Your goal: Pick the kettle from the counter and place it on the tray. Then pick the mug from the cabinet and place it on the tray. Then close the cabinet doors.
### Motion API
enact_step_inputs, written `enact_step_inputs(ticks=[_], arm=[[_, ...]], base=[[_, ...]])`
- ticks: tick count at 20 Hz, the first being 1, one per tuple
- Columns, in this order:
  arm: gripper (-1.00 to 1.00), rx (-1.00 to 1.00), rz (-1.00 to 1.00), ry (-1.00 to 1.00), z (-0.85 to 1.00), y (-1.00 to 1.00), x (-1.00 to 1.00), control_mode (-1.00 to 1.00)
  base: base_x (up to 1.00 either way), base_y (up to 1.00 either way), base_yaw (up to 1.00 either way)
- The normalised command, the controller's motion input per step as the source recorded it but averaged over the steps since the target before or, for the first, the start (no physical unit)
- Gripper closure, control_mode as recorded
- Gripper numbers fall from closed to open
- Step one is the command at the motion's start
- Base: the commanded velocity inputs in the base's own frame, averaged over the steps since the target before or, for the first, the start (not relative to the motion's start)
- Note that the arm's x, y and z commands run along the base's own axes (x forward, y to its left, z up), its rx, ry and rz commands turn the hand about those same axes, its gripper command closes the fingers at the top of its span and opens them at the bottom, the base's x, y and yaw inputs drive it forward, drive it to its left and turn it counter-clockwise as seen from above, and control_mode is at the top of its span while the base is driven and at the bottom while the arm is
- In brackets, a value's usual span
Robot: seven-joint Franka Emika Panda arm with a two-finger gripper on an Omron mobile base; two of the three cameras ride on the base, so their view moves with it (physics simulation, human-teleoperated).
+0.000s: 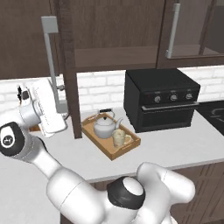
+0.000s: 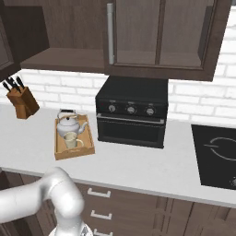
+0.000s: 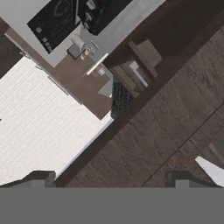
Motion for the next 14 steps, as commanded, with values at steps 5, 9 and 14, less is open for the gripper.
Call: enact_step_inputs(ticks=[5,9,14], arm=[[-1.0,0.0,-0.09,-0.13,0.4,-0.72,-0.05,-1.0],[-1.0,0.0,-0.02,-0.09,0.29,-0.83,-0.02,-1.0],[-1.0,0.0,0.02,-0.06,0.22,-0.87,0.0,-1.0]], base=[[0.0,0.0,0.0],[0.0,0.0,0.0],[0.0,0.0,0.0]])
